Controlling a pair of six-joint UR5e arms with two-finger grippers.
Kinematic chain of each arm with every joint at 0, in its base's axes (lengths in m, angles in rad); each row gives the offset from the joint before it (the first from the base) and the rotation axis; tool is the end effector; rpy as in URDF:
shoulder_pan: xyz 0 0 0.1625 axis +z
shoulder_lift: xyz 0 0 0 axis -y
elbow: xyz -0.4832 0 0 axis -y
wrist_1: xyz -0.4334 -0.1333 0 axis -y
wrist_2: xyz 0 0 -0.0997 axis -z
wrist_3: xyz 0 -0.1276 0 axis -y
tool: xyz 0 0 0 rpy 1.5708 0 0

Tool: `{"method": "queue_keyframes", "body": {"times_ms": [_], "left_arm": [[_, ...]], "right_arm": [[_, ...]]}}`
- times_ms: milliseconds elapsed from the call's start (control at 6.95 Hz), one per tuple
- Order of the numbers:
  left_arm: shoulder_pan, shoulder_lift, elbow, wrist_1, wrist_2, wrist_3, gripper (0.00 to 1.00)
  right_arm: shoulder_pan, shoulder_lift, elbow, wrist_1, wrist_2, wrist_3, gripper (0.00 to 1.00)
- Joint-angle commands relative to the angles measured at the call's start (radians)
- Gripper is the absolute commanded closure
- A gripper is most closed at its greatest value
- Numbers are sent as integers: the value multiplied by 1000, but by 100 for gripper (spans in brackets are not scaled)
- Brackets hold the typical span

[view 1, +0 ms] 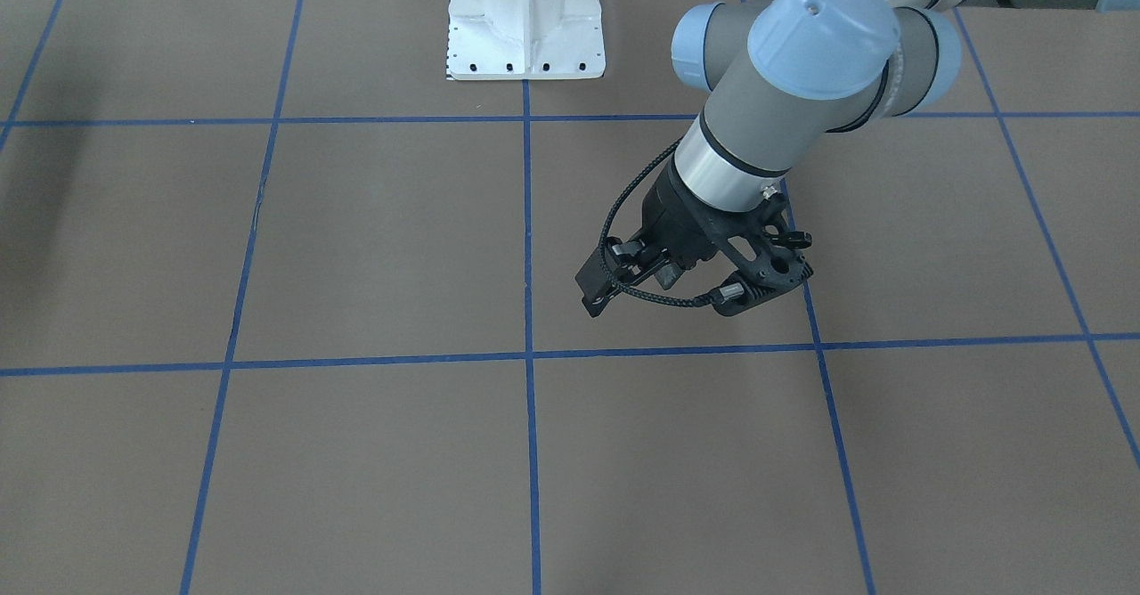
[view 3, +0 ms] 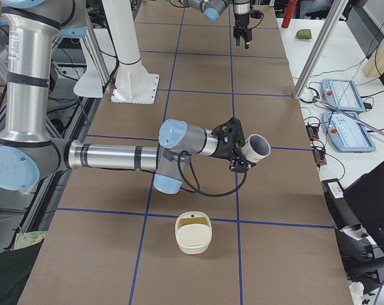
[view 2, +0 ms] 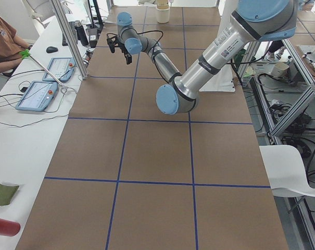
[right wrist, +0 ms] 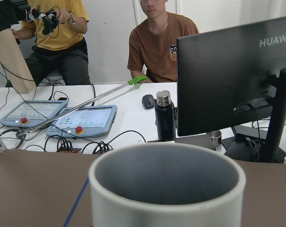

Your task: Left arm hands cup to right arm to dump lemon

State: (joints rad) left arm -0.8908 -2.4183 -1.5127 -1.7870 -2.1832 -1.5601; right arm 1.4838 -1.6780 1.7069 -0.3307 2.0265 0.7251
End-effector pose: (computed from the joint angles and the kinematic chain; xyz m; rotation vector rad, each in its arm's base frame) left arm 0.4621 -0.6668 0.1463 -0.0801 1.1266 -0.4784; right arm 0.0316 -0.5253 0.5693 0.9885 -0.8518 0.2564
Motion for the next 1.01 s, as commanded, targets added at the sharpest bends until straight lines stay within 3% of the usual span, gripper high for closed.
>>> {"method": "queue_keyframes", "body": {"times_ms": [0, 144, 288, 576, 863], "left_arm": [[3, 2, -1, 0, -1, 0, 0], [4, 5, 0, 0, 0, 0, 0], [7, 5, 3, 1, -10, 2, 0], [51, -7, 3, 3, -18, 0, 0], [73, -31, 8, 0, -17, -11, 0]], "right_arm": [[-182, 73, 29, -129, -259, -133, 97], [-280, 108, 61, -224, -405, -203, 97], [-351, 163, 97, -339, -496, -229, 97], [-613, 251, 129, -451, -830, -228, 95], [-780, 343, 132, -543, -1019, -220, 95]]}}
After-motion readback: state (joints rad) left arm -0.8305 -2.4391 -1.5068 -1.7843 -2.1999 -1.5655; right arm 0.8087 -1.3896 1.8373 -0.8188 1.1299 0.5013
